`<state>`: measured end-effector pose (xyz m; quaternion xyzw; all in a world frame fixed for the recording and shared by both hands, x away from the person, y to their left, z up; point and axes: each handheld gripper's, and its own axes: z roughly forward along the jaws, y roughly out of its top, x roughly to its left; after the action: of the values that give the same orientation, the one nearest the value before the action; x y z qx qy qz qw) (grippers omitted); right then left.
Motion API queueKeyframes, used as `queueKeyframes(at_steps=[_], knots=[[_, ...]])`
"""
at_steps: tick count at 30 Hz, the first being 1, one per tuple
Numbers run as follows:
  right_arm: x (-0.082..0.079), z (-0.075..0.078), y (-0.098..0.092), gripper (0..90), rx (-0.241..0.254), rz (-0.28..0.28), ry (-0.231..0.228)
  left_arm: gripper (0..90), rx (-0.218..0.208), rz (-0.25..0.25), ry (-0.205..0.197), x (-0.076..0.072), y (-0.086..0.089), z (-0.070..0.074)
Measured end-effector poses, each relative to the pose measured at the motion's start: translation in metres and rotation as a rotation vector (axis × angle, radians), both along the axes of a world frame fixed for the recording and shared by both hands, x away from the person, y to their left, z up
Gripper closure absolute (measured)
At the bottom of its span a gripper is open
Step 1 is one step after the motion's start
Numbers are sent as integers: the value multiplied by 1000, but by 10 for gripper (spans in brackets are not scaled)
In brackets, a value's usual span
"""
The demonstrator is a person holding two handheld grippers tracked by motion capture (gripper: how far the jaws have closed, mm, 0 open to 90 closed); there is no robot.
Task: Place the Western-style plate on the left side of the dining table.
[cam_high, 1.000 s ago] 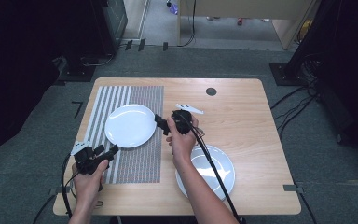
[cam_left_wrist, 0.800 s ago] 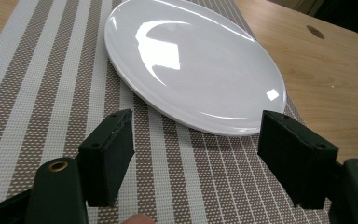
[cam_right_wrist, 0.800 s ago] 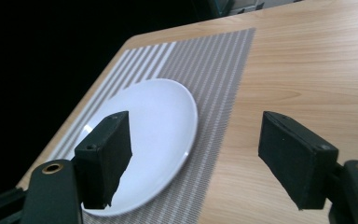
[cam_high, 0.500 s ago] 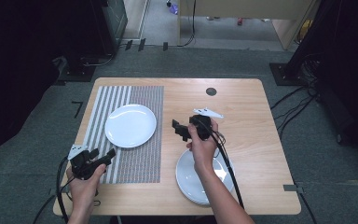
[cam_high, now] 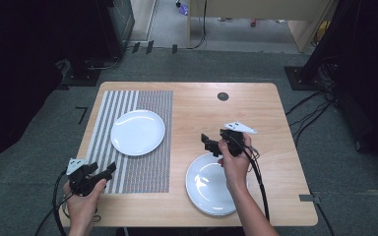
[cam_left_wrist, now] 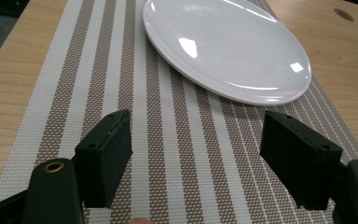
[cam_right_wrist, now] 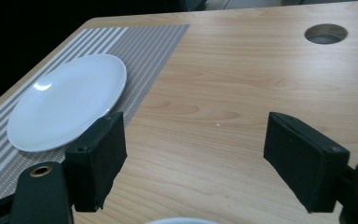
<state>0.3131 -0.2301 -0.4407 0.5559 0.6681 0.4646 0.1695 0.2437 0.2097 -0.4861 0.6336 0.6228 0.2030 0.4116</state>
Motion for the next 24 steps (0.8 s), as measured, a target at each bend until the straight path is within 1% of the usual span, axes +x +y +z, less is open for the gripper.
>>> queueKeyframes(at_steps=[1, 3, 7, 10, 11, 13, 15, 16, 17, 18, 19, 20, 21, 22, 23, 24], knots=[[-4, -2, -9, 207, -2, -6, -1, 255, 7, 1, 2, -1, 1, -1], [-5, -2, -12, 206, -5, -9, -2, 255, 12, 3, 5, -2, 1, -2], [-12, -5, -28, 202, -17, -22, -4, 254, 25, 11, 9, -5, 4, -4], [-18, -8, -41, 195, -35, -25, -2, 254, 43, 9, 6, -9, 6, -5], [-23, -11, -51, 194, -43, -31, -1, 254, 49, 7, 3, -10, 6, -5], [-24, -12, -54, 195, -43, -34, 0, 254, 63, 2, 6, -11, 7, -6], [-31, -16, -68, 194, -44, -51, 7, 255, 74, -6, 10, -13, 7, -9], [-31, -16, -68, 194, -44, -51, 7, 254, 74, -6, 10, -13, 7, -9], [-35, -19, -76, 194, -44, -61, 10, 254, 82, -9, 12, -15, 7, -11], [-35, -19, -76, 194, -44, -61, 10, 254, 82, -9, 12, -15, 7, -11], [-39, -21, -85, 195, -39, -80, 13, 254, 89, -11, 14, -16, 8, -12], [-39, -21, -85, 195, -39, -80, 13, 254, 89, -11, 14, -16, 8, -12], [-42, -23, -95, 194, -42, -99, 16, 255, 95, -11, 12, -18, 9, -12], [-42, -23, -95, 194, -42, -99, 16, 255, 95, -11, 12, -18, 9, -12], [-47, -25, -104, 192, -65, -115, 15, 255, 104, -12, 12, -19, 11, -13], [-47, -25, -104, 192, -65, -115, 15, 255, 104, -12, 12, -19, 11, -13]])
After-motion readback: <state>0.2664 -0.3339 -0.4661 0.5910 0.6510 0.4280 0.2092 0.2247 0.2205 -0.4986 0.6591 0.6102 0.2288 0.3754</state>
